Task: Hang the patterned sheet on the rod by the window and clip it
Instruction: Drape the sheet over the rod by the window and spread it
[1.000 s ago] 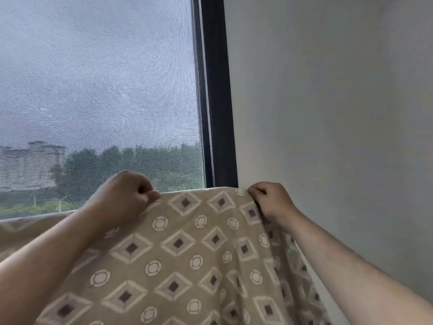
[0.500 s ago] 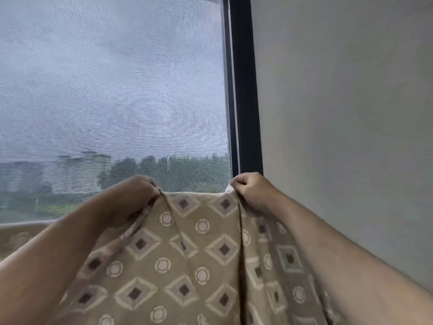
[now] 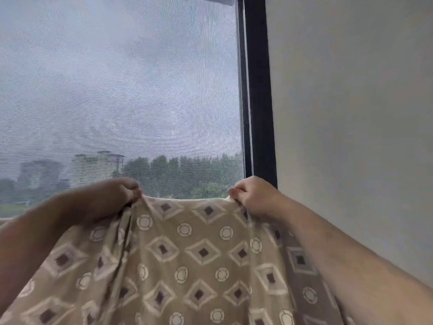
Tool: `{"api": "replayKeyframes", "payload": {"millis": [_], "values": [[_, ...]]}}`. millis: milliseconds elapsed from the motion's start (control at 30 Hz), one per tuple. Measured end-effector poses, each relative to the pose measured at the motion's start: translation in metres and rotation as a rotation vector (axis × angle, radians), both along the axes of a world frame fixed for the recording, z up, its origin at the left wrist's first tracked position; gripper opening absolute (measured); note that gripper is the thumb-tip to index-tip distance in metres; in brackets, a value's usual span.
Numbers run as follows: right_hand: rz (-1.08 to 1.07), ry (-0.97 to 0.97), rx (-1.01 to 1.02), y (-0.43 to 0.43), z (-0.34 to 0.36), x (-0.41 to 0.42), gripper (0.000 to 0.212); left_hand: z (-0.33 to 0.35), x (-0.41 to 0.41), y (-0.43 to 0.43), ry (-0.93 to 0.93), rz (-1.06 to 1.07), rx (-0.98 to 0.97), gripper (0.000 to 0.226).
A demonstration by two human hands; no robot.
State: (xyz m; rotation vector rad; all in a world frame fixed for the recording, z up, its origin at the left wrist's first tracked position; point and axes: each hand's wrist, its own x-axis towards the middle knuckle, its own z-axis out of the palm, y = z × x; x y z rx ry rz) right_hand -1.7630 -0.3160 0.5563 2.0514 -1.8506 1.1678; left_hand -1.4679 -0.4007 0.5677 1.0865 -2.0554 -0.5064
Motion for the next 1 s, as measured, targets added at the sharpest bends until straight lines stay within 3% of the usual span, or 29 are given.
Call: {"api": "replayKeyframes", "payload": {"millis": [133, 300, 400, 500, 633, 800, 933, 1000], "values": [[0.079, -0.084, -0.107, -0.011, 0.012, 0.039, 0.042, 0.006, 0.001, -0.003, 0.195, -0.037, 0.099, 0.035], [0.119, 0.042, -0.006, -0.028, 0.016, 0.083, 0.044, 0.006, -0.006, 0.006, 0.184, -0.009, 0.140, 0.043], [0.113, 0.157, 0.172, -0.021, 0.010, 0.083, 0.052, 0.002, -0.001, 0.005, 0.012, 0.071, -0.065, 0.032], [0.101, 0.159, 0.209, -0.015, 0.009, 0.079, 0.056, -0.008, 0.023, 0.000, -0.234, 0.141, -0.309, 0.029], [0.098, 0.101, 0.215, -0.016, 0.007, 0.071, 0.056, -0.023, 0.072, -0.010, -0.397, 0.270, -0.400, 0.054], [0.059, 0.201, 0.192, -0.020, 0.001, 0.071, 0.053, -0.028, 0.139, -0.012, -0.510, 0.452, -0.465, 0.093], [-0.078, 0.244, 0.200, -0.027, 0.000, 0.075, 0.065, -0.031, 0.155, -0.008, -0.623, 0.529, -0.480, 0.060], [-0.111, 0.268, 0.196, -0.026, 0.001, 0.095, 0.058, -0.025, 0.154, -0.015, -0.673, 0.486, -0.408, 0.050]]}}
